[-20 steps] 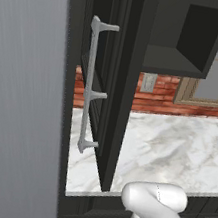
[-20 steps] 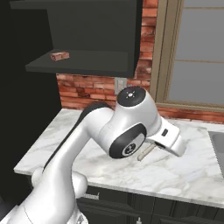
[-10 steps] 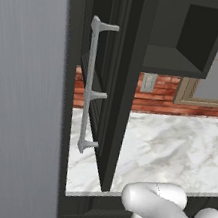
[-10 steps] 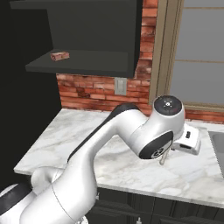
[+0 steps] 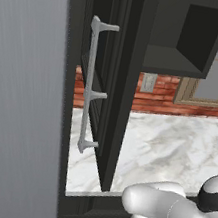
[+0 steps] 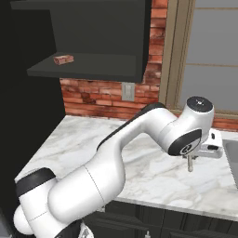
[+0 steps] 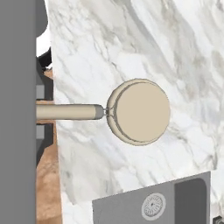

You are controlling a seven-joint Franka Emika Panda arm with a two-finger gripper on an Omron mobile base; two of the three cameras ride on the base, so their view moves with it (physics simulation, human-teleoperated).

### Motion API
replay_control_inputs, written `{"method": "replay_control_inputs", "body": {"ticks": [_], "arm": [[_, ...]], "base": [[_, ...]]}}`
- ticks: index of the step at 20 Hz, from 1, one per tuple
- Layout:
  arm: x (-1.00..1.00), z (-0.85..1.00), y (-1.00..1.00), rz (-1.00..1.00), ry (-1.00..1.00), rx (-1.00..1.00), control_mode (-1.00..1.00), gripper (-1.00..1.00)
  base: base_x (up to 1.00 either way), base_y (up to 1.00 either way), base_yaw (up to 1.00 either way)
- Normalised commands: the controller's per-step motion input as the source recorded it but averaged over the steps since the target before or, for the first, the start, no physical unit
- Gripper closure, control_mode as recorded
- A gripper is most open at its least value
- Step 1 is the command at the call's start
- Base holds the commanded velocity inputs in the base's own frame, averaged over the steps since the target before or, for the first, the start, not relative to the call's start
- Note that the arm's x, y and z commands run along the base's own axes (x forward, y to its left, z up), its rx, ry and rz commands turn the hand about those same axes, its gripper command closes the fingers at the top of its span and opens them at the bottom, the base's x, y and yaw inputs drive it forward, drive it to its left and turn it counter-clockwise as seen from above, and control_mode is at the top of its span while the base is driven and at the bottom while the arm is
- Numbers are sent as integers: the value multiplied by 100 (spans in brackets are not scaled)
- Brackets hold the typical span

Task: Locate and retrieve the bar soap and dish brush from the cabinet. Place them next to the sink.

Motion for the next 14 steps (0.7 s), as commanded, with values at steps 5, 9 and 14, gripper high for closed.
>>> {"method": "replay_control_inputs", "body": {"ticks": [5, 9, 14], "arm": [[6, -29, -16, -1, -1, -11, -100, 100], [23, -32, -3, -4, -2, -18, -100, 100], [35, -31, -2, -3, -2, -22, -100, 100]], "base": [[0, 0, 0], [0, 0, 0], [0, 0, 0]]}}
